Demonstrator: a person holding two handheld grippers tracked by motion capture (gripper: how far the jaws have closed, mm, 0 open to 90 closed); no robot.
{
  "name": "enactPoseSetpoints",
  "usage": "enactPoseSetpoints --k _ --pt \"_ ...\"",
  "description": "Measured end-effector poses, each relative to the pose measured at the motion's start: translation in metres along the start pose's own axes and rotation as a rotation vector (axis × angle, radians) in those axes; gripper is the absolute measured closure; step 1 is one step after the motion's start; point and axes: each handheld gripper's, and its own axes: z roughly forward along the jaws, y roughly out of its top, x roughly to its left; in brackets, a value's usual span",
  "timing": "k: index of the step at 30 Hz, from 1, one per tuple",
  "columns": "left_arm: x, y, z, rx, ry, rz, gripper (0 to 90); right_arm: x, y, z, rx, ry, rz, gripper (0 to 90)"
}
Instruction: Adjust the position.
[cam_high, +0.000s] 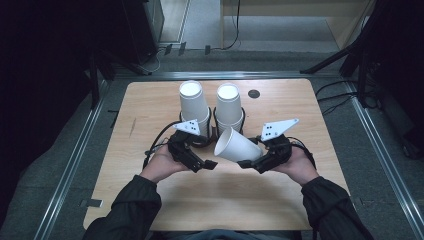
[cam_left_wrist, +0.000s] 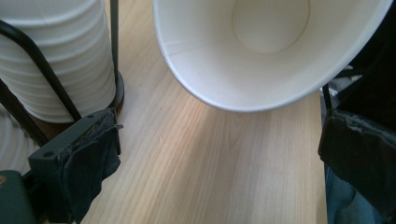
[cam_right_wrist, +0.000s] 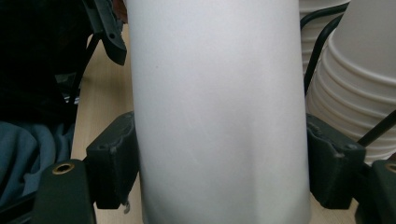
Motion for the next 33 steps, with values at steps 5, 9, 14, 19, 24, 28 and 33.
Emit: enactPoseSetpoints --k 5,9,14,19,24,28,33 --pt "-0.002 0.003 0.000 -0.039 -0.004 -0.005 0.0 0.001 0.000 0.002 -0.027 0.020 -0.004 22.2" --pt "-0.006 0.007 0.002 -0.069 -0.018 -0.018 0.0 0.004 0.000 0.007 -0.022 0.030 -0.017 22.2" --pt "-0.008 0.009 0.006 -0.089 -0.032 -0.019 0.0 0.007 0.002 0.013 -0.024 0.045 -0.024 22.2" --pt "-0.013 0.011 0.011 -0.092 -0.053 -0.013 0.0 0.010 0.004 0.020 -0.034 0.069 -0.031 22.2" --pt "-0.014 0.011 0.008 -0.112 -0.089 0.013 7.8 0.013 0.005 0.023 -0.027 0.085 -0.033 22.4" --pt "-0.012 0.013 0.006 -0.086 -0.116 0.015 13.3 0.014 0.005 0.022 -0.017 0.085 -0.050 23.0" --pt "-0.013 0.013 0.007 -0.069 -0.112 0.017 15.9 0.013 0.004 0.023 0.003 0.090 -0.037 22.7"
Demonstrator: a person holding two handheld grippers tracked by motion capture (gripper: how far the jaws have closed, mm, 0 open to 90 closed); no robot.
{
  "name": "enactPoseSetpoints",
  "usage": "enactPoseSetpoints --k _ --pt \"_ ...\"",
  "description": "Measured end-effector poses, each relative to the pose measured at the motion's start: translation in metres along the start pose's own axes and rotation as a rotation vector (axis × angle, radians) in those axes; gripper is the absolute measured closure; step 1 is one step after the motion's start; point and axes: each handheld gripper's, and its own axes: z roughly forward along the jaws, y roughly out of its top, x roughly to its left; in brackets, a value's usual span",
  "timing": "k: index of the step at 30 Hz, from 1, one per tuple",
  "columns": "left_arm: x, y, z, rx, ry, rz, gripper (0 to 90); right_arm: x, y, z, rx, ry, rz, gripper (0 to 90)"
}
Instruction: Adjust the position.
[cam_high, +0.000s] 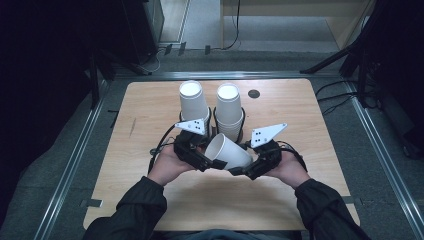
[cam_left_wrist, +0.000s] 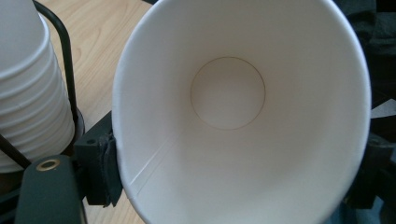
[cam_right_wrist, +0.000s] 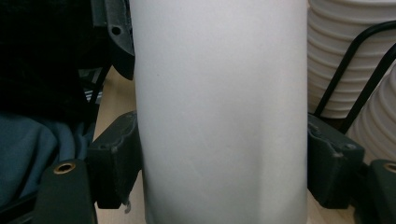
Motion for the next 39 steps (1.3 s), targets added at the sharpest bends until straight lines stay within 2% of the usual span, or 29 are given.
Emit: enactPoseSetpoints --k 5,7,8,12,14,23,26,27,28,29,35,38,39 --pt "-0.001 0.000 0.001 0.015 0.005 0.009 16.3 0.000 0.000 0.001 0.016 0.003 0.008 22.1" --pt "0.000 0.000 0.001 0.016 0.005 0.015 16.3 -0.001 0.000 0.001 0.029 0.003 0.027 18.3" --pt "0.002 -0.002 0.000 0.016 0.010 0.017 16.4 -0.003 0.000 0.002 0.054 0.015 0.065 15.1" --pt "0.004 -0.004 -0.002 0.036 0.028 0.021 16.5 -0.004 -0.002 0.000 0.066 0.008 0.077 15.1" --pt "0.005 -0.004 -0.005 0.040 0.042 0.025 16.5 -0.004 -0.003 -0.002 0.065 -0.011 0.066 15.2" --pt "0.013 -0.009 -0.022 0.052 0.077 0.015 16.5 -0.007 -0.011 -0.004 0.089 -0.044 0.082 15.8" --pt "0.012 -0.011 -0.026 0.082 0.108 0.030 16.4 -0.008 -0.013 0.000 0.107 -0.042 0.082 16.4" --pt "0.012 -0.012 -0.027 0.113 0.123 0.032 16.5 -0.008 -0.013 0.002 0.113 -0.037 0.079 16.7" --pt "0.012 -0.013 -0.027 0.124 0.135 0.034 16.5 -0.008 -0.013 0.002 0.113 -0.041 0.078 16.8" --pt "0.012 -0.013 -0.027 0.124 0.135 0.034 16.5 -0.008 -0.013 0.002 0.113 -0.041 0.078 16.8" --pt "0.012 -0.017 -0.023 0.199 0.169 0.068 16.4 -0.010 -0.011 0.003 0.110 -0.050 0.078 16.8" --pt "0.012 -0.018 -0.017 0.244 0.182 0.071 16.4 -0.012 -0.011 0.005 0.117 -0.051 0.076 16.8" --pt "0.012 -0.018 -0.017 0.244 0.182 0.071 16.4 -0.012 -0.011 0.005 0.117 -0.051 0.076 16.8"
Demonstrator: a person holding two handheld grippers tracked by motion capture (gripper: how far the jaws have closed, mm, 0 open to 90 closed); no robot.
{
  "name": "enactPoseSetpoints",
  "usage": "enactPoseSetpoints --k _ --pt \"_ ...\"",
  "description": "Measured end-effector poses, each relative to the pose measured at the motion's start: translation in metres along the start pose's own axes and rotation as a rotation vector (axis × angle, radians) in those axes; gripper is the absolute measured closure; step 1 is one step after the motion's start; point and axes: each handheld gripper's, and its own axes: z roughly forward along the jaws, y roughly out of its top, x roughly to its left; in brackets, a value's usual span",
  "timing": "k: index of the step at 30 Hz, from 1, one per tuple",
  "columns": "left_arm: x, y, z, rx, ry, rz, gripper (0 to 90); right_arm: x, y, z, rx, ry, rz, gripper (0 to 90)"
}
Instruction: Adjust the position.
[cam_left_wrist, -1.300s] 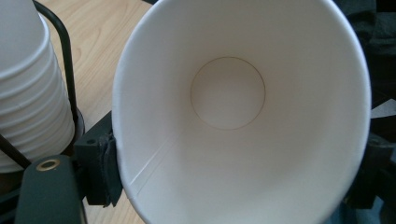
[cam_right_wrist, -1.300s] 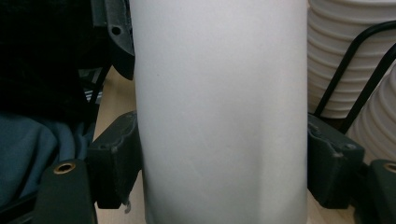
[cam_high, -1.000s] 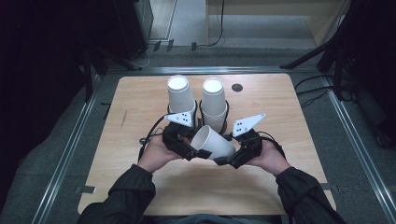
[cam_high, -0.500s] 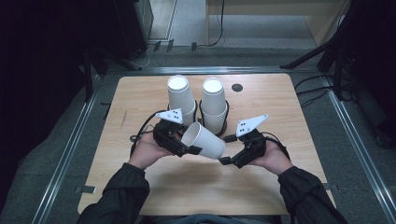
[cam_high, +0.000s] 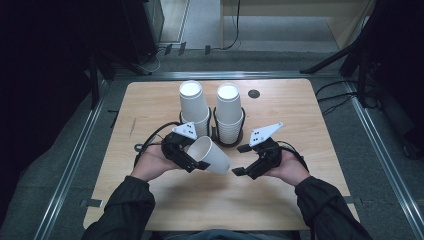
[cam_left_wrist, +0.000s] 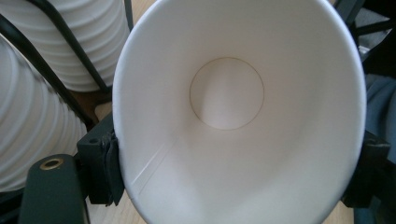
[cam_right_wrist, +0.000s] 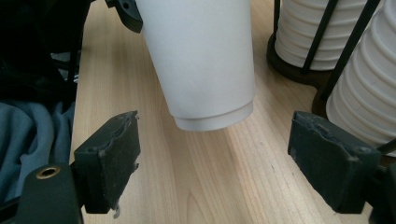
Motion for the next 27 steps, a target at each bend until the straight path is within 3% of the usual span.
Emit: enactPoseSetpoints --k 4,11,15,18,25,27 --pt "-0.005 0.007 0.007 0.037 -0.001 0.008 16.4 0.001 0.001 0.006 0.013 0.007 -0.015 16.8" --pt "-0.015 0.019 0.020 0.095 0.000 0.069 16.4 0.002 0.002 0.016 0.045 0.019 -0.027 16.8" --pt "-0.022 0.025 0.020 0.097 -0.003 0.103 16.4 0.005 0.003 0.019 0.053 0.031 -0.043 16.8" --pt "-0.027 0.030 0.019 0.093 -0.021 0.127 16.1 0.010 0.005 0.025 0.027 0.046 -0.094 16.8" --pt "-0.032 0.036 0.018 0.086 -0.010 0.157 16.1 0.013 0.005 0.035 0.055 0.050 -0.101 17.3" --pt "-0.032 0.037 0.018 0.086 -0.014 0.159 15.9 0.013 0.005 0.036 0.065 0.049 -0.104 22.5"
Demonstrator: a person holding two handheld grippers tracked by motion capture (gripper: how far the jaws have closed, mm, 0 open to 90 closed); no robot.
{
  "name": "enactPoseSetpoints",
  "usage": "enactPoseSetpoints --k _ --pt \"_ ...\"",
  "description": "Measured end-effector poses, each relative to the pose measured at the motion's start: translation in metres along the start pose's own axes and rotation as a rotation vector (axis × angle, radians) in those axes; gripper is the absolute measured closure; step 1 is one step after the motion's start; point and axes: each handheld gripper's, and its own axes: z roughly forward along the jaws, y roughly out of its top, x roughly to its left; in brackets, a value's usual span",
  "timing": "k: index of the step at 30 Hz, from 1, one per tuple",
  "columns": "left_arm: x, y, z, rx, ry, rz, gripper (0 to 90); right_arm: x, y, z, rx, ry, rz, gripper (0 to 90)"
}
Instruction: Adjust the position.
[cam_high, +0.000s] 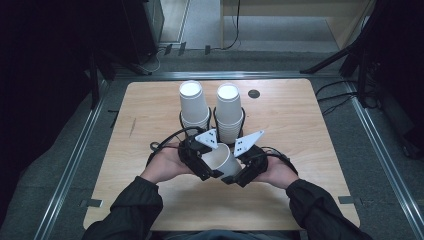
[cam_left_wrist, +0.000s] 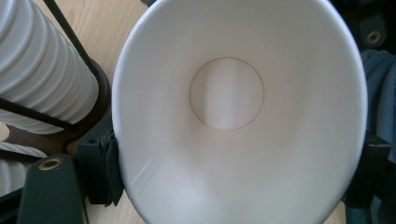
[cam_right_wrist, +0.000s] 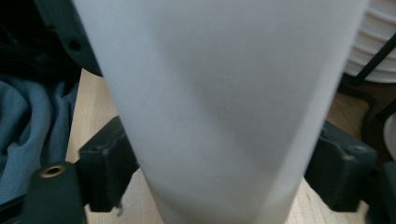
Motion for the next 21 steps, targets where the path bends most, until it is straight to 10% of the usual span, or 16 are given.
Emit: enactPoseSetpoints --k 21 --pt "0.008 -0.008 0.000 -0.102 -0.008 -0.069 0.0 -0.002 -0.008 -0.026 -0.046 -0.030 0.060 22.9"
